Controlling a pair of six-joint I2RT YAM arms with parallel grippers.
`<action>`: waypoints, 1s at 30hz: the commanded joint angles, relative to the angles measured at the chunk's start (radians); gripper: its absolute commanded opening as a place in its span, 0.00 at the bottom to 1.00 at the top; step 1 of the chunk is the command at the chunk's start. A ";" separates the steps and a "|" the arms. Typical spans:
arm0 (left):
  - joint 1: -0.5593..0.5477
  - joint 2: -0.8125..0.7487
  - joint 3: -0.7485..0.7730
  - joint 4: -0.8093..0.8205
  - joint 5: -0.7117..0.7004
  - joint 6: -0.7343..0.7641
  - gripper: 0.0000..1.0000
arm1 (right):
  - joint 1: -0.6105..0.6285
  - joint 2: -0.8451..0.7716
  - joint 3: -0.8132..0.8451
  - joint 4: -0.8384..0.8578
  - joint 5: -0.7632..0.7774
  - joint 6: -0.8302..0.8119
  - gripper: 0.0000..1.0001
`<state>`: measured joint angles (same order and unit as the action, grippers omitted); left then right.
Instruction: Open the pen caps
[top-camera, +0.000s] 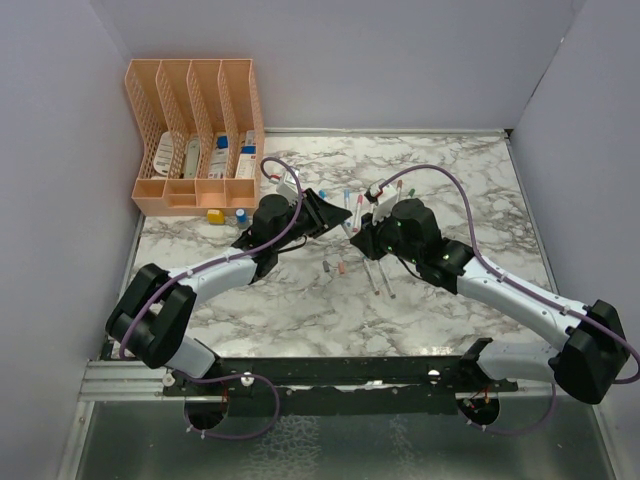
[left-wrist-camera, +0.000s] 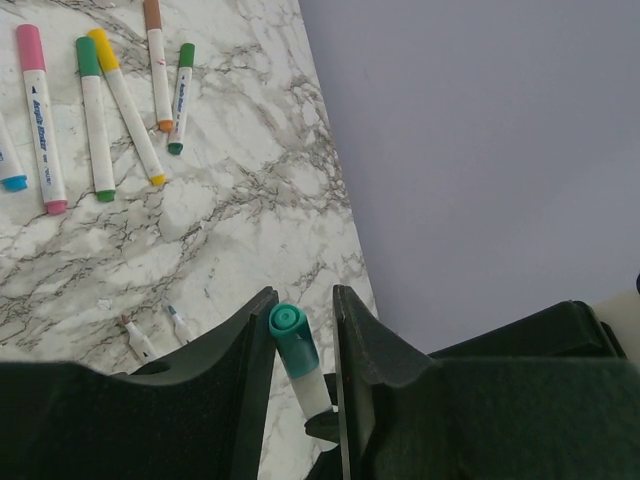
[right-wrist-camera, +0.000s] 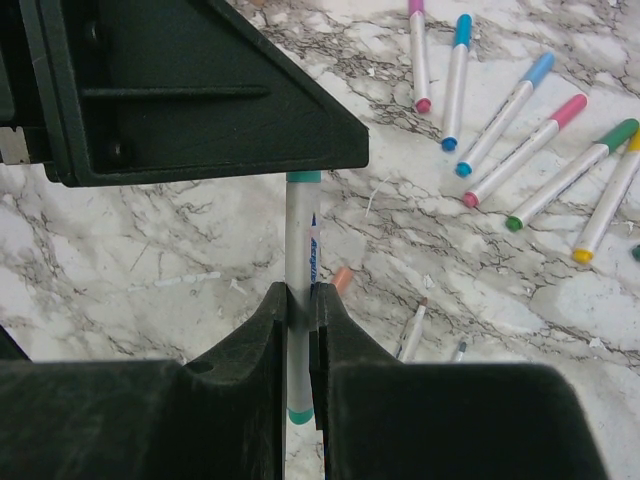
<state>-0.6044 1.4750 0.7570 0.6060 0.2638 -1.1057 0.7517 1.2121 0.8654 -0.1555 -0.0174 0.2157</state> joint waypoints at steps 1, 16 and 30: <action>-0.009 0.009 0.006 0.044 0.027 0.001 0.29 | 0.003 -0.022 0.004 0.038 -0.027 -0.006 0.01; -0.015 0.013 0.011 0.047 0.038 -0.001 0.00 | 0.003 -0.018 0.031 0.008 0.011 -0.004 0.59; -0.055 0.020 0.028 0.046 0.007 0.016 0.00 | 0.003 0.101 0.142 -0.092 0.038 0.036 0.50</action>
<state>-0.6487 1.4921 0.7570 0.6201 0.2726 -1.1053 0.7517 1.2911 0.9722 -0.2138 -0.0109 0.2340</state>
